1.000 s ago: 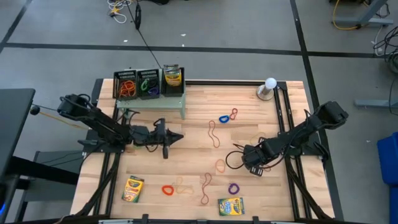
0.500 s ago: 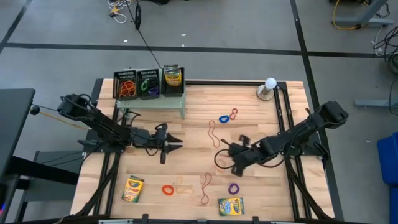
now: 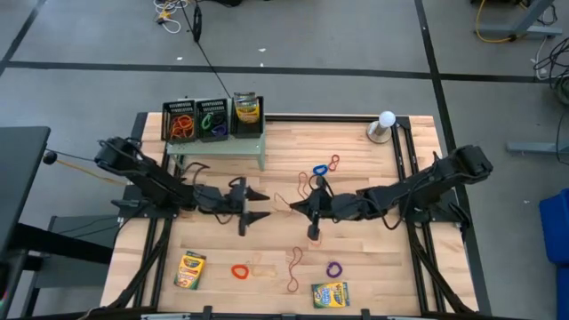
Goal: Pick & Place Office Desk Supplies
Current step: Put the red rubber band into the left black bin on the shelf
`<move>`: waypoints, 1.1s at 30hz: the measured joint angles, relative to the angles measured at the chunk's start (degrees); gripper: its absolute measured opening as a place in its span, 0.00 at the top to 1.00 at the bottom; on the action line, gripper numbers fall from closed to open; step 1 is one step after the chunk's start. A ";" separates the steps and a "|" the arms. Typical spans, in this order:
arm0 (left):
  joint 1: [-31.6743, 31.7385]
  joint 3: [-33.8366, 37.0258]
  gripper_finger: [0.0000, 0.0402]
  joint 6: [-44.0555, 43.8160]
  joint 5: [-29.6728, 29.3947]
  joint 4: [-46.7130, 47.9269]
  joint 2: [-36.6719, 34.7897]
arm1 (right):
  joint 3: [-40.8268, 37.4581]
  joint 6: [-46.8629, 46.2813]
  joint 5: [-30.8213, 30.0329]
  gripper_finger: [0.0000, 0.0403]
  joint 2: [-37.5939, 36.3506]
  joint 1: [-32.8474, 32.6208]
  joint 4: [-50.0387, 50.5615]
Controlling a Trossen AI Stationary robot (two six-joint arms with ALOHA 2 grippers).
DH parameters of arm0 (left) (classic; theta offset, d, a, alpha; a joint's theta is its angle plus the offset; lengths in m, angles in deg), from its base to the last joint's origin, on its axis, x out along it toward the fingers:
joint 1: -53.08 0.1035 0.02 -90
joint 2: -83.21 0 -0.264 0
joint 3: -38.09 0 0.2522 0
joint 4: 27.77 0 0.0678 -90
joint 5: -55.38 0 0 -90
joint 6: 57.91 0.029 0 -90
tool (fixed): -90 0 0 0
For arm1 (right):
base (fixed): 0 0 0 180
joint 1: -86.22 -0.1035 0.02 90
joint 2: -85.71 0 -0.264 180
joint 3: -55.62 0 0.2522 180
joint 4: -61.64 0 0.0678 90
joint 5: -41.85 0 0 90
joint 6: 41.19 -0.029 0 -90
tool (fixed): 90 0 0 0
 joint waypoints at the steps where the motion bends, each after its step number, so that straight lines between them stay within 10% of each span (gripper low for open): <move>1: 0.00 -1.44 0.36 1.37 -1.28 0.05 1.38 | -0.04 0.57 0.31 0.99 0.08 0.26 0.27; 8: 0.04 -10.96 0.38 11.28 -11.53 0.18 9.08 | -0.04 1.78 2.44 0.99 1.15 0.49 -0.78; 16: 0.11 -15.22 0.43 15.03 -9.20 1.46 11.99 | -0.07 3.71 2.43 0.99 1.19 -0.98 -1.30; 26: -0.22 -15.40 0.93 10.59 -11.31 13.16 8.12 | -0.07 4.27 1.98 0.99 1.19 -1.19 -1.17; 33: -2.11 -15.37 0.98 6.55 -16.89 31.98 -4.06 | -0.07 3.20 -1.52 0.91 1.17 -1.50 -0.81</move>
